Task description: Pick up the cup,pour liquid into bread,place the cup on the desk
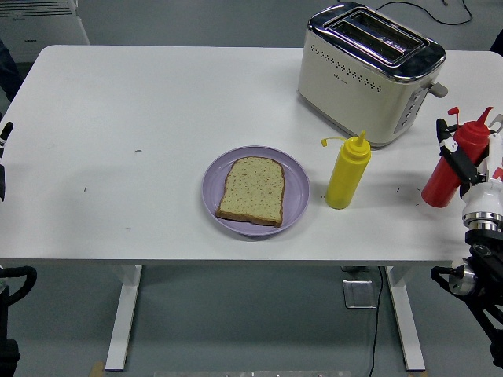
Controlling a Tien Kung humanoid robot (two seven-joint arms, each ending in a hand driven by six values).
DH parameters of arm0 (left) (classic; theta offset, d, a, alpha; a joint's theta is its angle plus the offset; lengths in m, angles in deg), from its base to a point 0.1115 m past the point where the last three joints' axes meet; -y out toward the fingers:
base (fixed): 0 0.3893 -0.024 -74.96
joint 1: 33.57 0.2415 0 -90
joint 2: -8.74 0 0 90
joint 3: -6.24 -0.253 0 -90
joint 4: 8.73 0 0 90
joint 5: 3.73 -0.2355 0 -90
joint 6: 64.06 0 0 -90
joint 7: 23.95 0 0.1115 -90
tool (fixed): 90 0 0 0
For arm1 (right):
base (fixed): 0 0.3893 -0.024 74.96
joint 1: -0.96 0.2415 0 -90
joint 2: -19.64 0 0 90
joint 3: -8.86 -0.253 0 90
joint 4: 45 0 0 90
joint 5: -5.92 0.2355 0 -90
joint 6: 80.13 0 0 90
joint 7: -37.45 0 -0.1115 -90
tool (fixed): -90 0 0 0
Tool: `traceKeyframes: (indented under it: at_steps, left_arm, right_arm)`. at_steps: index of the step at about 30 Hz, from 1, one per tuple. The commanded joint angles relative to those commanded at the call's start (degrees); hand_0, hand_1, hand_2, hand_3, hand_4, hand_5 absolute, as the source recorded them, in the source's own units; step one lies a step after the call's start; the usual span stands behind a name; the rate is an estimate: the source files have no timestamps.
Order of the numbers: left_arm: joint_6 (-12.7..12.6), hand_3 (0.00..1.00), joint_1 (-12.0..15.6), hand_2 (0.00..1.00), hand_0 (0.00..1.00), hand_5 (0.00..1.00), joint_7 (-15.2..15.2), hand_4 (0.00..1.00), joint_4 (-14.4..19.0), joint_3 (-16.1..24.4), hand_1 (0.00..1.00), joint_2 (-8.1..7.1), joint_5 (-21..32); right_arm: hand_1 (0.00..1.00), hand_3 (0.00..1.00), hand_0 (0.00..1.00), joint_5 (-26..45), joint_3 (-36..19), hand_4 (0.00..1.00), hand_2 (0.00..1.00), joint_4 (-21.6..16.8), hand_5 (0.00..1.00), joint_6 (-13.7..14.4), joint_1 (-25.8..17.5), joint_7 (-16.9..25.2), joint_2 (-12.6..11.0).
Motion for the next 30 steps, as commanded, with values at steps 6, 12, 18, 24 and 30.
traceKeyframes:
  at_steps: [6, 12, 18, 24, 30]
  left_arm:
    - [-0.01, 0.682, -0.11, 0.758, 0.720, 0.998, 0.00, 0.668, 0.00, 0.16, 0.745, -0.01, 0.01]
    - [-0.01, 0.682, -0.15, 0.758, 0.720, 0.998, 0.00, 0.669, 0.01, 0.34, 0.744, 0.00, 0.01]
    - [-0.01, 0.682, -0.20, 0.758, 0.720, 0.998, 0.00, 0.670, 0.00, 0.40, 0.744, 0.00, 0.01]
    - [-0.02, 0.682, -0.30, 0.758, 0.720, 0.998, 0.02, 0.668, -0.01, 0.44, 0.744, 0.02, 0.02]
    - [-0.04, 0.682, -0.38, 0.758, 0.720, 0.998, 0.02, 0.668, -0.01, 0.53, 0.745, 0.00, 0.03]
  right_arm:
    - [0.151, 0.327, 0.168, 0.44, 1.91, 0.775, 0.264, 1.83, 0.299, 0.25, 1.89, 0.66, 1.56]
    - [0.156, 0.328, 0.173, 0.98, 3.48, 0.772, 0.267, 4.32, 0.303, 0.47, 3.75, 1.37, 2.78]
    - [0.168, 0.333, 0.182, 1.54, 4.55, 0.768, 0.278, 6.57, 0.301, 0.87, 5.09, 2.45, 3.45]
    - [0.236, 0.358, 0.222, 1.90, 5.21, 0.766, 0.336, 7.86, 0.299, 1.41, 5.56, 3.39, 3.85]
    - [0.252, 0.365, 0.246, 2.24, 5.57, 0.764, 0.349, 8.70, 0.298, 1.57, 5.76, 3.80, 4.04]
